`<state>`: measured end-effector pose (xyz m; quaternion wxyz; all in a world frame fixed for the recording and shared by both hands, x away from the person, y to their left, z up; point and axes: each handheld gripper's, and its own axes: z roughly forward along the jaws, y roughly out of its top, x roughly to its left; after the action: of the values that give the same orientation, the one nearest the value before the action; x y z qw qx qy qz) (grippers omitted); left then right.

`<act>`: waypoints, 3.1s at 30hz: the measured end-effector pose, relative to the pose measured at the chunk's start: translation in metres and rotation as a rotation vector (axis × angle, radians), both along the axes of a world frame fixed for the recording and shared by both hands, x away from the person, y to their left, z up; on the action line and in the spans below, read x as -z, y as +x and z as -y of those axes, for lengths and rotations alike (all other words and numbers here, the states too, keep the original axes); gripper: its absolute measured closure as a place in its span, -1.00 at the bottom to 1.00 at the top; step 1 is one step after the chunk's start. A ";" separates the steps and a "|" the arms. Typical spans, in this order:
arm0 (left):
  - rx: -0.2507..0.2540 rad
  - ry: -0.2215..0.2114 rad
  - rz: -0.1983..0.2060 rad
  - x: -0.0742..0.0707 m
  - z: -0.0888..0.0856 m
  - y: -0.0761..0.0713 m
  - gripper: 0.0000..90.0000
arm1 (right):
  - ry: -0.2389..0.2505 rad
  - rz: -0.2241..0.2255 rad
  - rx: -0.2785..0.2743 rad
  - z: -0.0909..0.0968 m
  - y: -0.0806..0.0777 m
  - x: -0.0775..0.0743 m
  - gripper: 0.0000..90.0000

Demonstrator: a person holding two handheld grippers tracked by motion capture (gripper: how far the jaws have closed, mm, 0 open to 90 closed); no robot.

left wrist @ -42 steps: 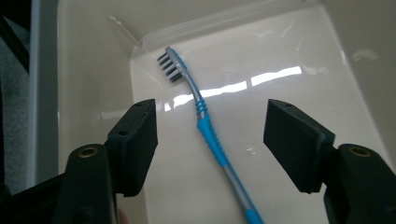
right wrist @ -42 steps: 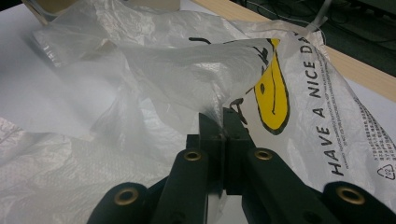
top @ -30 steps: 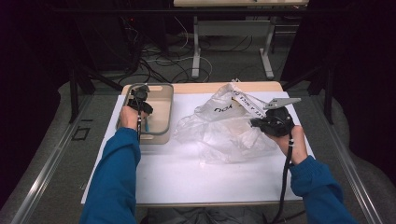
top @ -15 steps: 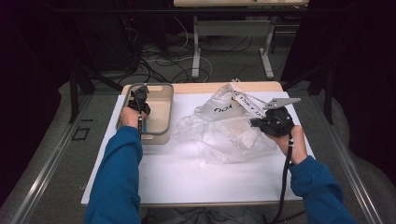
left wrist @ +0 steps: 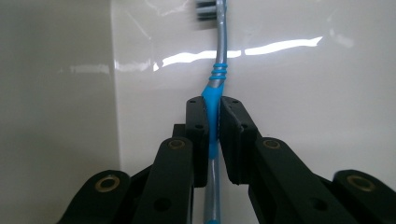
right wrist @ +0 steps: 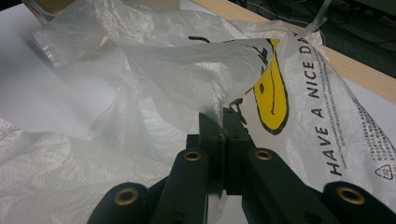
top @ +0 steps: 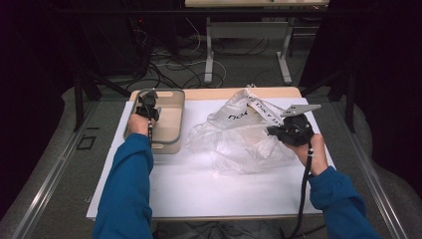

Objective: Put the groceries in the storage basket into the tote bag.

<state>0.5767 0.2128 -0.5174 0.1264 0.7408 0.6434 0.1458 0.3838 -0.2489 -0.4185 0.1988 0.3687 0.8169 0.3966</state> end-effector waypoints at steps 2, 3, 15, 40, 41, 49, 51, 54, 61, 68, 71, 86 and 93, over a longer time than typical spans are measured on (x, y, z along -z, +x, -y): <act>0.009 0.002 0.007 -0.003 -0.001 -0.001 0.84 | 0.001 -0.002 0.000 0.000 0.000 0.000 1.00; 0.019 -0.004 0.002 -0.003 -0.001 -0.001 0.84 | 0.000 -0.001 0.001 0.000 0.000 0.000 1.00; 0.036 0.016 -0.022 0.002 0.001 0.002 0.82 | 0.001 -0.004 -0.004 -0.001 0.000 0.001 1.00; 0.060 -0.033 0.005 -0.001 0.001 0.000 0.85 | 0.001 -0.003 -0.004 -0.002 0.000 0.002 1.00; 0.066 -0.038 -0.002 -0.001 0.001 0.000 0.85 | 0.000 -0.003 -0.007 -0.002 0.000 0.002 1.00; 0.067 -0.046 -0.019 0.001 -0.001 0.000 0.85 | -0.004 -0.004 -0.006 -0.002 0.000 0.002 1.00; 0.060 -0.040 -0.019 0.001 -0.001 0.000 0.84 | -0.004 -0.006 -0.008 -0.002 0.001 0.002 1.00; 0.062 -0.038 -0.021 0.001 -0.002 0.001 0.78 | -0.004 -0.004 -0.008 -0.002 0.000 0.002 1.00; 0.091 -0.017 0.030 0.002 0.002 0.007 0.34 | -0.006 -0.012 -0.006 -0.002 0.001 0.003 1.00; 0.123 0.005 0.045 0.010 0.010 0.012 0.61 | -0.005 -0.008 -0.008 -0.002 0.002 0.003 1.00; 0.119 0.015 0.049 0.010 0.012 0.013 0.64 | -0.001 -0.010 -0.006 -0.001 0.001 0.004 1.00; 0.107 -0.037 0.046 0.010 0.005 0.009 0.80 | -0.005 -0.008 -0.002 -0.002 0.000 0.004 1.00; 0.127 -0.094 0.082 -0.002 -0.001 0.004 0.80 | -0.007 -0.014 -0.005 -0.002 0.001 0.004 1.00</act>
<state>0.5803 0.2137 -0.5152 0.1960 0.7669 0.5955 0.1373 0.3845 -0.2473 -0.4221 0.1934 0.3689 0.8206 0.3913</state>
